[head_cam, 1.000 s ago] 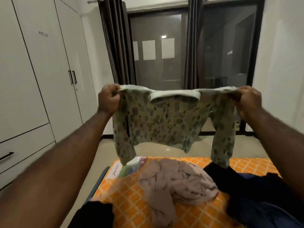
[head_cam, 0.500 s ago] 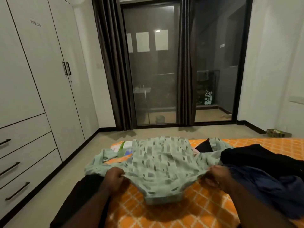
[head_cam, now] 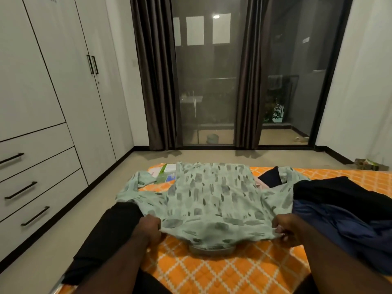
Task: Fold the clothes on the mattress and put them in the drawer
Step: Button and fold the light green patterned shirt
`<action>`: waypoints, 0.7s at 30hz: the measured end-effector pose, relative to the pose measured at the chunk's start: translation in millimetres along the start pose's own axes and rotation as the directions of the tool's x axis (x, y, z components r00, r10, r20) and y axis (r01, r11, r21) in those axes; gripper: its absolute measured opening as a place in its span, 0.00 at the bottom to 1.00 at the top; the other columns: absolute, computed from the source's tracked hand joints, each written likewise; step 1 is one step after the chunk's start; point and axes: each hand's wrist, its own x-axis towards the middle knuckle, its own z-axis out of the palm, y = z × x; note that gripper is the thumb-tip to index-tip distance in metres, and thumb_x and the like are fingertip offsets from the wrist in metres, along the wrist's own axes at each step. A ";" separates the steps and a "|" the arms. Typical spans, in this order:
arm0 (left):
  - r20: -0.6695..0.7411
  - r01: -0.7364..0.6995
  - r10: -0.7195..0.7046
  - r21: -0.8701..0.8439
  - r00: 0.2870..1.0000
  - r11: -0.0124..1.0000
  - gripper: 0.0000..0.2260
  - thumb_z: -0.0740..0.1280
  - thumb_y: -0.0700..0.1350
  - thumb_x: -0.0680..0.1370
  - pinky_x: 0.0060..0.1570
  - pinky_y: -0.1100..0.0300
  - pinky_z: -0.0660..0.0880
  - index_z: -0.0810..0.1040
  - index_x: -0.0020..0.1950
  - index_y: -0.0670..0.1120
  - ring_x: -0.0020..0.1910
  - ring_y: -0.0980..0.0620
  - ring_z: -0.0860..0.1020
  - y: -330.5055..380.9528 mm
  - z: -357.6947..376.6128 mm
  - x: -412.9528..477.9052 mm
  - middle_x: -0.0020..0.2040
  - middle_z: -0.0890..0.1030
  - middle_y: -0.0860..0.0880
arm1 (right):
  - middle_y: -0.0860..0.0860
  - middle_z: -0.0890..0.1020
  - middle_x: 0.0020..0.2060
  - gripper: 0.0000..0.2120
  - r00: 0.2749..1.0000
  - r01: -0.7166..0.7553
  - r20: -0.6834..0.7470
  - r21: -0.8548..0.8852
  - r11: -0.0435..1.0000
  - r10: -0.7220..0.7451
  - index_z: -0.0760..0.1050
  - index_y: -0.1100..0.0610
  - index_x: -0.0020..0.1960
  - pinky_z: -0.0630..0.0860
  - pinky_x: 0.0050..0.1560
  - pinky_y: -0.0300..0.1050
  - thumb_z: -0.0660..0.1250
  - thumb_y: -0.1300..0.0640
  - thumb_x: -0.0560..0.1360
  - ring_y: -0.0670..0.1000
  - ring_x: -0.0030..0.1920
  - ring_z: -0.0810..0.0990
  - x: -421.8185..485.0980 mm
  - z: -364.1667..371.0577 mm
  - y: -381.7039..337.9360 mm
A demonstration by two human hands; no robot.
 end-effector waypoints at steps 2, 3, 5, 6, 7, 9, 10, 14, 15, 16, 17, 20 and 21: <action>0.108 0.006 -0.022 0.147 0.994 0.989 0.13 0.68 0.57 0.75 0.61 0.51 0.75 0.79 0.57 0.52 0.60 0.47 0.74 6.2 1.4 -4.2 0.61 0.75 0.48 | 0.60 0.72 0.35 0.07 0.999 -0.037 0.034 -0.086 0.996 0.040 0.69 0.64 0.42 0.66 0.27 0.43 0.66 0.69 0.77 0.54 0.25 0.68 5.5 -1.8 3.6; 0.129 0.000 -0.026 0.200 0.991 0.980 0.18 0.69 0.58 0.76 0.64 0.50 0.73 0.78 0.62 0.52 0.64 0.45 0.72 10.2 1.2 -6.6 0.65 0.73 0.47 | 0.60 0.74 0.34 0.06 0.998 -0.053 0.037 -0.094 0.994 0.056 0.71 0.66 0.43 0.68 0.27 0.44 0.67 0.70 0.77 0.54 0.25 0.70 3.9 -1.2 2.7; 0.102 -0.030 0.004 0.260 0.995 0.965 0.23 0.69 0.61 0.75 0.66 0.49 0.69 0.75 0.66 0.53 0.68 0.43 0.69 22.1 -4.9 -9.5 0.68 0.69 0.46 | 0.58 0.71 0.29 0.08 0.998 -0.065 0.019 -0.096 0.993 0.067 0.71 0.67 0.42 0.71 0.31 0.48 0.69 0.71 0.76 0.54 0.25 0.70 0.3 0.3 -3.6; 0.063 -0.054 0.039 0.261 0.997 0.964 0.22 0.70 0.59 0.74 0.66 0.50 0.70 0.75 0.66 0.53 0.67 0.43 0.69 30.9 -10.3 -10.1 0.68 0.70 0.46 | 0.58 0.71 0.29 0.08 0.998 -0.069 0.008 -0.095 0.993 0.070 0.72 0.67 0.42 0.73 0.34 0.51 0.70 0.71 0.75 0.56 0.27 0.71 -1.8 1.3 -5.8; 0.024 -0.078 0.074 0.226 0.997 0.971 0.19 0.70 0.55 0.75 0.64 0.51 0.71 0.75 0.64 0.53 0.66 0.44 0.70 41.1 -15.8 -10.0 0.66 0.71 0.46 | 0.59 0.72 0.30 0.07 0.998 -0.068 0.003 -0.097 0.993 0.069 0.72 0.68 0.43 0.76 0.38 0.53 0.71 0.71 0.75 0.57 0.30 0.74 -4.9 2.1 -7.6; -0.031 -0.131 0.133 0.069 0.991 0.989 0.13 0.67 0.49 0.76 0.63 0.52 0.72 0.78 0.61 0.52 0.63 0.45 0.72 65.8 -22.7 -6.8 0.63 0.73 0.46 | 0.60 0.73 0.32 0.06 0.996 -0.077 0.044 -0.033 0.996 0.078 0.73 0.68 0.44 0.76 0.42 0.53 0.70 0.72 0.74 0.59 0.34 0.74 -3.7 2.1 -8.9; -0.044 -0.167 0.166 -0.020 0.985 0.986 0.12 0.66 0.48 0.77 0.62 0.54 0.72 0.78 0.60 0.52 0.62 0.46 0.73 80.3 -24.6 -6.0 0.62 0.74 0.47 | 0.59 0.73 0.32 0.05 0.992 -0.101 0.079 0.029 0.994 0.098 0.73 0.68 0.43 0.76 0.42 0.53 0.69 0.72 0.74 0.58 0.34 0.74 -1.7 2.4 -8.8; -0.020 -0.328 0.332 -0.224 0.943 0.918 0.14 0.71 0.50 0.77 0.60 0.57 0.71 0.78 0.61 0.53 0.63 0.49 0.73 147.3 -19.4 -3.9 0.61 0.74 0.49 | 0.57 0.73 0.37 0.08 0.975 -0.190 0.167 0.292 0.937 0.146 0.72 0.64 0.46 0.84 0.45 0.54 0.68 0.73 0.72 0.56 0.33 0.75 8.1 1.3 -9.2; -0.004 -0.366 0.376 -0.240 0.927 0.899 0.16 0.72 0.52 0.77 0.61 0.56 0.71 0.77 0.63 0.53 0.63 0.49 0.72 165.0 -16.1 -4.3 0.63 0.74 0.49 | 0.55 0.71 0.33 0.09 0.972 -0.200 0.184 0.333 0.922 0.144 0.71 0.62 0.44 0.83 0.51 0.54 0.69 0.72 0.72 0.53 0.31 0.72 9.5 0.5 -8.3; 0.014 -0.402 0.418 -0.251 0.908 0.881 0.19 0.72 0.53 0.76 0.62 0.55 0.71 0.76 0.66 0.53 0.65 0.49 0.72 182.1 -13.6 -5.4 0.65 0.74 0.49 | 0.53 0.69 0.28 0.10 0.970 -0.204 0.197 0.361 0.910 0.139 0.70 0.60 0.39 0.81 0.54 0.52 0.69 0.70 0.72 0.52 0.28 0.69 10.6 0.3 -7.6; 0.034 -0.432 0.455 -0.263 0.890 0.863 0.22 0.73 0.53 0.76 0.63 0.54 0.71 0.74 0.68 0.53 0.66 0.48 0.72 197.8 -10.9 -6.3 0.67 0.73 0.48 | 0.51 0.66 0.24 0.13 0.970 -0.202 0.206 0.367 0.908 0.132 0.68 0.59 0.35 0.79 0.53 0.49 0.70 0.68 0.73 0.51 0.26 0.66 11.4 0.4 -7.2; 0.094 -0.473 0.515 -0.283 0.852 0.835 0.33 0.75 0.54 0.74 0.67 0.52 0.71 0.66 0.76 0.51 0.70 0.46 0.70 235.9 -1.2 -7.1 0.72 0.70 0.46 | 0.49 0.66 0.18 0.19 0.978 -0.174 0.170 0.344 0.923 0.121 0.67 0.57 0.29 0.73 0.40 0.43 0.70 0.61 0.75 0.49 0.19 0.68 12.0 1.6 -7.9; 0.109 -0.469 0.516 -0.291 0.849 0.834 0.35 0.76 0.54 0.74 0.67 0.51 0.70 0.65 0.77 0.51 0.70 0.45 0.70 245.9 3.5 -6.8 0.73 0.70 0.46 | 0.49 0.69 0.18 0.17 0.982 -0.165 0.148 0.337 0.927 0.120 0.69 0.57 0.31 0.73 0.38 0.42 0.71 0.59 0.75 0.49 0.19 0.69 13.3 2.3 -8.0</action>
